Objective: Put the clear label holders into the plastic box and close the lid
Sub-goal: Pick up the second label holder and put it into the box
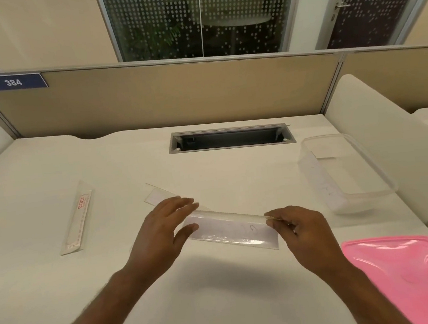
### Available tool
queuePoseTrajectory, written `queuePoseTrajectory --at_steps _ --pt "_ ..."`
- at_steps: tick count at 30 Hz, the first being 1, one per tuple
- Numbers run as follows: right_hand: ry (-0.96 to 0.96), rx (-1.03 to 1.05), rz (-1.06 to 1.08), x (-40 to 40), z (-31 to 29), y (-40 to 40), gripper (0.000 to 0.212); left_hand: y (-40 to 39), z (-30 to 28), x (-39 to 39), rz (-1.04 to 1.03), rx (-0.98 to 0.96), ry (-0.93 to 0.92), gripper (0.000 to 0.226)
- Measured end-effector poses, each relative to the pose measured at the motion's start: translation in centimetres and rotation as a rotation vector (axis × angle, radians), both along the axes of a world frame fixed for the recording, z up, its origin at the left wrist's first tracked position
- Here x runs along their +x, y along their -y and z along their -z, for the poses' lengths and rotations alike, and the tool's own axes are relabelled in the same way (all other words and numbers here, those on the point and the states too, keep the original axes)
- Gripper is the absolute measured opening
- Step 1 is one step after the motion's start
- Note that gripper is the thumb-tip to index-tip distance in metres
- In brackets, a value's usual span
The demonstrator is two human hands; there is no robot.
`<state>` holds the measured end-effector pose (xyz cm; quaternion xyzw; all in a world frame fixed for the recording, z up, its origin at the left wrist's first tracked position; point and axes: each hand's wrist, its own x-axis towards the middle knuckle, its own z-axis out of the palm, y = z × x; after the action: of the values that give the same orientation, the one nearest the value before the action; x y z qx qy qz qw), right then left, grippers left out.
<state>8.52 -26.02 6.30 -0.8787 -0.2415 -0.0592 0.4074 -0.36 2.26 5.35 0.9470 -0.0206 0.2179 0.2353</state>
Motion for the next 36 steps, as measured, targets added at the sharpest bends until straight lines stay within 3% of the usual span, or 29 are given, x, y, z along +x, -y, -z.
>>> queuePoseTrajectory --at_steps 3,6,11,19,24,29,34,36 --pt "-0.028 0.03 -0.046 0.0 -0.6 -0.6 0.015 -0.6 -0.4 -0.6 -0.001 0.055 0.028 0.026" --pt "-0.06 0.071 -0.083 0.1 -1.0 -1.1 0.015 -0.9 -0.5 -0.8 -0.022 0.049 0.004 0.027" --pt "-0.114 0.165 -0.089 0.3 -1.3 -1.7 0.017 -1.6 -0.7 -1.3 -0.191 -0.364 -0.105 0.018" --pt "-0.54 0.424 -0.11 0.9 -1.6 -1.6 0.017 -2.3 -0.8 -1.8 -0.112 -1.01 -0.405 0.008" --pt "-0.689 0.509 -0.211 0.8 -1.4 -0.9 0.048 -2.7 -1.2 -1.3 -0.06 -1.103 -0.617 0.024" --pt "-0.771 0.619 -0.127 1.0 -0.9 -1.4 0.049 -2.4 -1.1 -1.1 -0.009 -1.203 -0.717 0.035" --pt "-0.809 0.64 -0.075 1.1 0.1 -1.5 0.046 -1.7 -0.6 -1.0 -0.021 -1.39 -0.681 0.026" --pt "-0.831 0.655 -0.044 1.1 0.5 -1.6 0.048 -1.7 -0.5 -1.1 -0.041 -1.502 -0.684 0.044"
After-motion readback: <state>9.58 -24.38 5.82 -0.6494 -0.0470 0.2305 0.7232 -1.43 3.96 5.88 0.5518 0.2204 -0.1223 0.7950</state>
